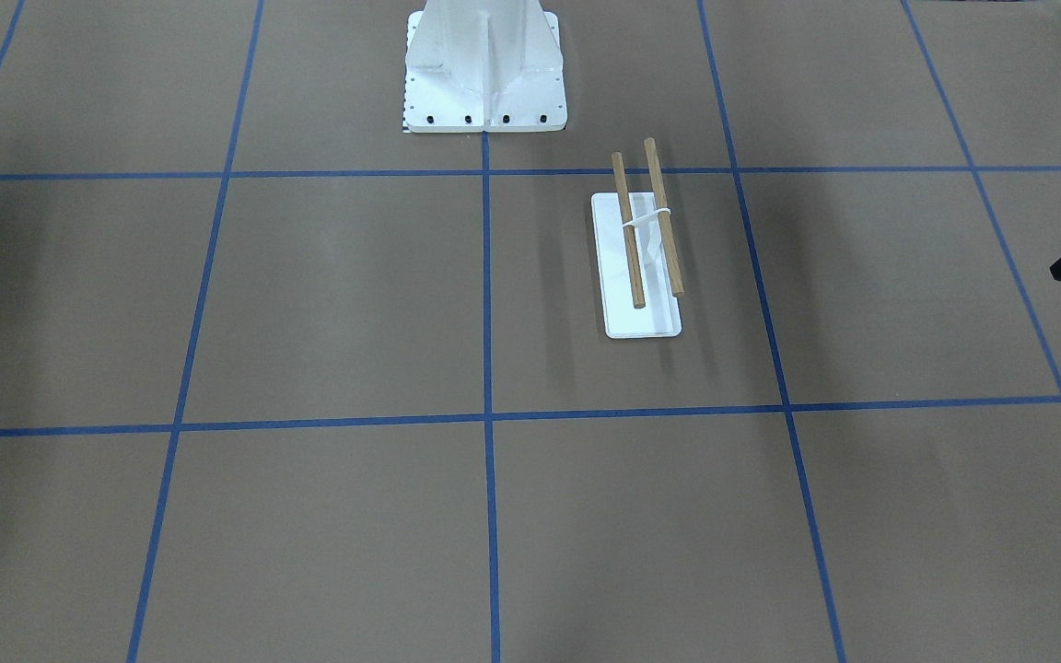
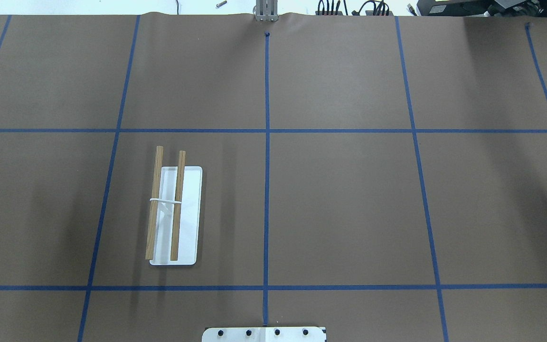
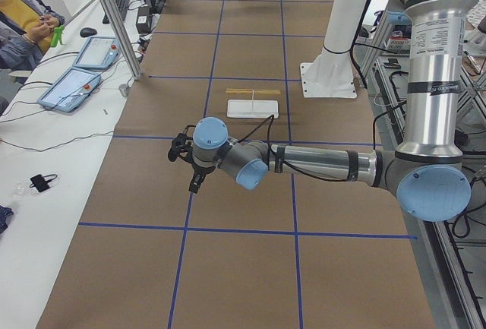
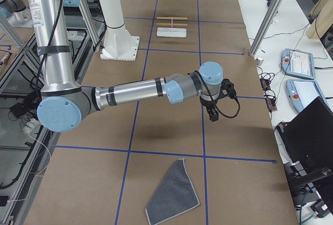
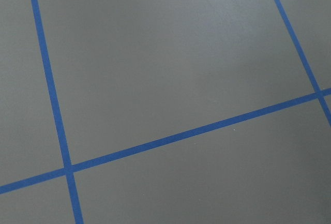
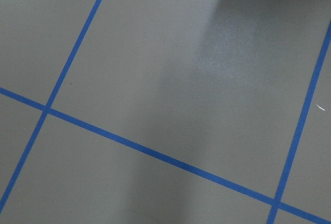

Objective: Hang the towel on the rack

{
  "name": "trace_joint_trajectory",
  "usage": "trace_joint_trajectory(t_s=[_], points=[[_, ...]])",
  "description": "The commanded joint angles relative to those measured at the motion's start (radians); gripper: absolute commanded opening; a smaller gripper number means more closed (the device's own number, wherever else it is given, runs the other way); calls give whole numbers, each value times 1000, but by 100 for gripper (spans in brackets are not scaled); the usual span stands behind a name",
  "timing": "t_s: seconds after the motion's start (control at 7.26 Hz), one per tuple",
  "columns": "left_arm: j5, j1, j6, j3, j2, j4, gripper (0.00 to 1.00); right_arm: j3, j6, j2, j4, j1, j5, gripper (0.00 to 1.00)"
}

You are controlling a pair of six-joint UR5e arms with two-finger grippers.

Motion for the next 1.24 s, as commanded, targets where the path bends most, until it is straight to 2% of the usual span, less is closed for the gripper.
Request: trace_joint_trajectory(t_s=[0.0, 0.41, 0.55, 0.83, 1.1], points=[[-5, 1, -6, 4, 3, -36, 98, -9, -1, 0, 12, -4, -2, 100], [1, 1, -17, 27, 0, -44, 98, -47, -1, -1, 12, -4, -24, 100], [-2, 1, -17, 27, -5, -41, 98, -88, 1, 2, 56, -4, -25, 100], [5, 1, -32, 25, 15, -40, 98, -113, 1, -50, 140, -3, -29, 100], [5, 1, -34, 27, 15, -41, 98, -99, -2, -94, 145, -3, -47, 100]])
